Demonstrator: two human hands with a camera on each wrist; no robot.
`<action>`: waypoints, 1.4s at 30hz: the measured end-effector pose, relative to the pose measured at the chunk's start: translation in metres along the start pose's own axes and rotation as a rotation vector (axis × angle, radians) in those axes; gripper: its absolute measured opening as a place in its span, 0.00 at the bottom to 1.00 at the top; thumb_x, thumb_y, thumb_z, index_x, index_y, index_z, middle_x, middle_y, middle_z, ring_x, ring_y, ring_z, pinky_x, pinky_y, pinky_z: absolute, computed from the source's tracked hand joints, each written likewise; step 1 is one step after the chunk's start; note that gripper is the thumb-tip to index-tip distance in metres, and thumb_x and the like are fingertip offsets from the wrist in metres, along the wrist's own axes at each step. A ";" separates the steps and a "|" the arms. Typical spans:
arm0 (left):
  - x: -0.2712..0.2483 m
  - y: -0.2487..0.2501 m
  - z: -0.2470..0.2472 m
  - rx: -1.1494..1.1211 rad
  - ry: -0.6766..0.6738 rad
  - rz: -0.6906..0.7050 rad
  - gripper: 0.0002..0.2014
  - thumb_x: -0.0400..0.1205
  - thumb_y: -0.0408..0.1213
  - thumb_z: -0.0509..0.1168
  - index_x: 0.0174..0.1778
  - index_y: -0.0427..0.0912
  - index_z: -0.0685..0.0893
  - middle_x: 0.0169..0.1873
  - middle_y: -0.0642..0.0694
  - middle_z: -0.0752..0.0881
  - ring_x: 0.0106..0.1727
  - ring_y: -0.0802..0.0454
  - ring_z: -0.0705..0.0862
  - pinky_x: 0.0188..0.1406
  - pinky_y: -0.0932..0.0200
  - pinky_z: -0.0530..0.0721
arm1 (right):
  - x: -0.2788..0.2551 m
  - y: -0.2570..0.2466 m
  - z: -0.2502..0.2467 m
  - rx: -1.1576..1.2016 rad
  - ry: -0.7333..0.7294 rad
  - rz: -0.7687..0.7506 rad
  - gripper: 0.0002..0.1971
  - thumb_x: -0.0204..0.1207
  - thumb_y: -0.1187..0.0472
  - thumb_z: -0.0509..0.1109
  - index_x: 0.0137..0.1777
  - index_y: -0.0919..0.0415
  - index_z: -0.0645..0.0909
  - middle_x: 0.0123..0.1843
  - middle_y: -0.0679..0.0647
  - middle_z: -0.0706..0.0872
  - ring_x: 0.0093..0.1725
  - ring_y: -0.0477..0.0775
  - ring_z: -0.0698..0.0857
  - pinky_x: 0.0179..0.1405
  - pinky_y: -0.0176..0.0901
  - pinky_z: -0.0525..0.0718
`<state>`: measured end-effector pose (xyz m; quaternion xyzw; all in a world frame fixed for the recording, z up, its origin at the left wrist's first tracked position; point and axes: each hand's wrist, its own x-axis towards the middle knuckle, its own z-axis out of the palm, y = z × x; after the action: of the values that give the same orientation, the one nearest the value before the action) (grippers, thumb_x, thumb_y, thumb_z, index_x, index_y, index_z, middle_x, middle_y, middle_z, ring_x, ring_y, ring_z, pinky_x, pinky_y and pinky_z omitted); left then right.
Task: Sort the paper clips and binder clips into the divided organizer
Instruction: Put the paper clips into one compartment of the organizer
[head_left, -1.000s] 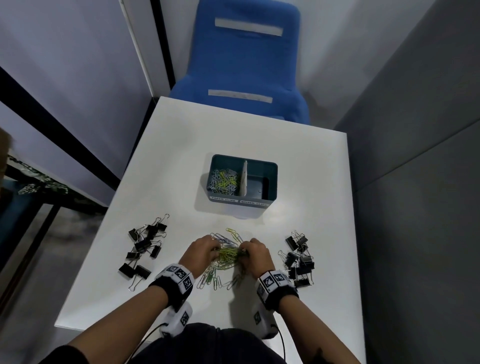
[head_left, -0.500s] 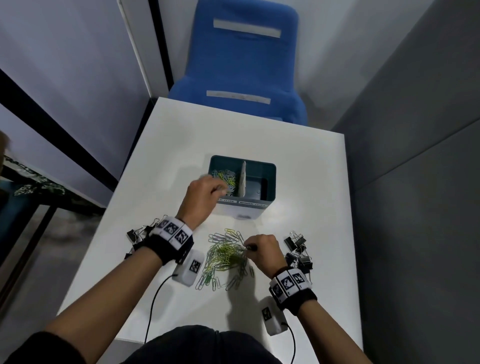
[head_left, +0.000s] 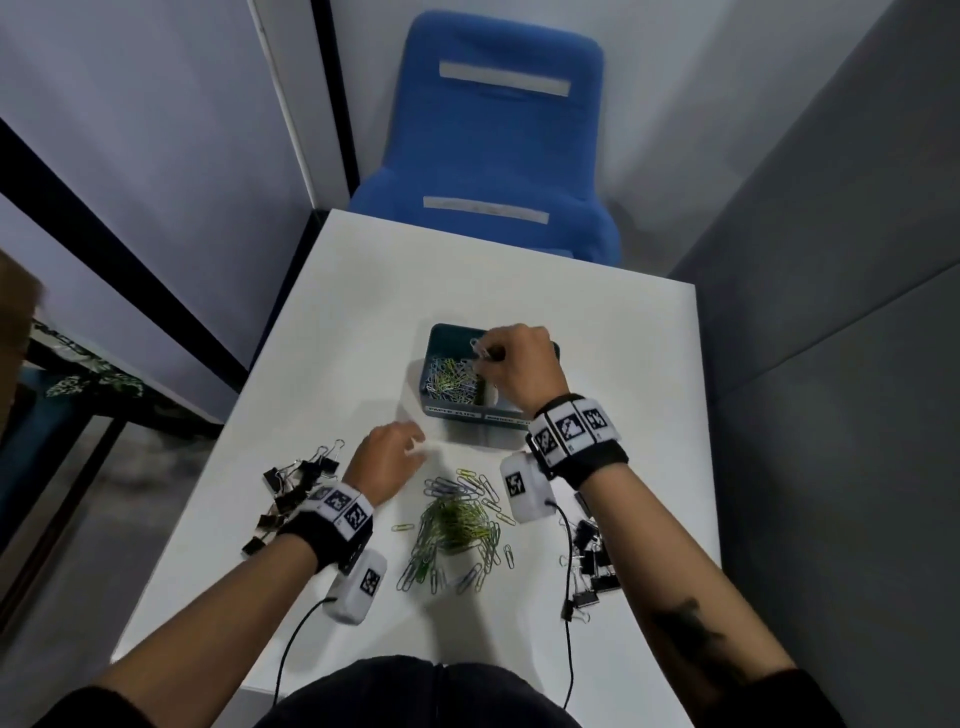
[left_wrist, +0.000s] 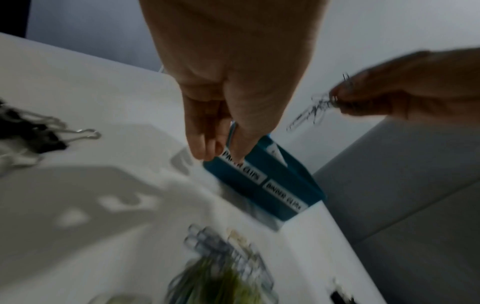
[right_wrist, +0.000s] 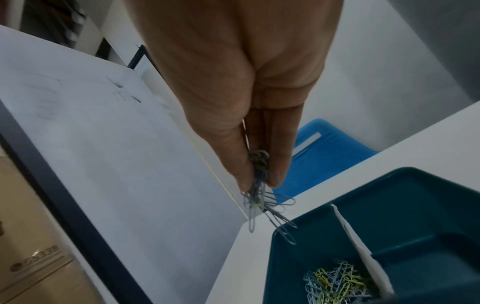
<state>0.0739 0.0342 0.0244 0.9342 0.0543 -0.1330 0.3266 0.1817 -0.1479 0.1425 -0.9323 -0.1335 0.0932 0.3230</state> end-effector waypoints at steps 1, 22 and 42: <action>-0.008 -0.007 0.008 0.029 -0.083 -0.022 0.17 0.78 0.38 0.72 0.62 0.42 0.83 0.54 0.42 0.87 0.50 0.49 0.85 0.53 0.55 0.84 | 0.005 -0.001 0.002 0.023 -0.002 -0.001 0.04 0.66 0.64 0.78 0.36 0.59 0.84 0.31 0.52 0.84 0.30 0.52 0.79 0.35 0.39 0.79; -0.061 -0.029 0.077 0.087 -0.208 0.013 0.10 0.80 0.30 0.65 0.54 0.43 0.77 0.52 0.46 0.78 0.51 0.44 0.81 0.50 0.52 0.78 | -0.108 0.086 0.145 -0.237 -0.484 0.142 0.24 0.74 0.63 0.68 0.70 0.59 0.72 0.65 0.61 0.69 0.64 0.65 0.73 0.57 0.57 0.82; -0.060 -0.019 0.071 0.433 -0.485 0.089 0.13 0.75 0.50 0.70 0.36 0.45 0.78 0.41 0.41 0.86 0.43 0.40 0.85 0.38 0.54 0.79 | -0.158 0.111 0.149 -0.080 -0.383 0.190 0.21 0.73 0.67 0.68 0.64 0.50 0.72 0.53 0.57 0.78 0.48 0.65 0.83 0.47 0.52 0.81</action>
<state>-0.0028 0.0037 -0.0233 0.9245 -0.0955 -0.3457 0.1293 0.0143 -0.1942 -0.0285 -0.9180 -0.1075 0.2934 0.2442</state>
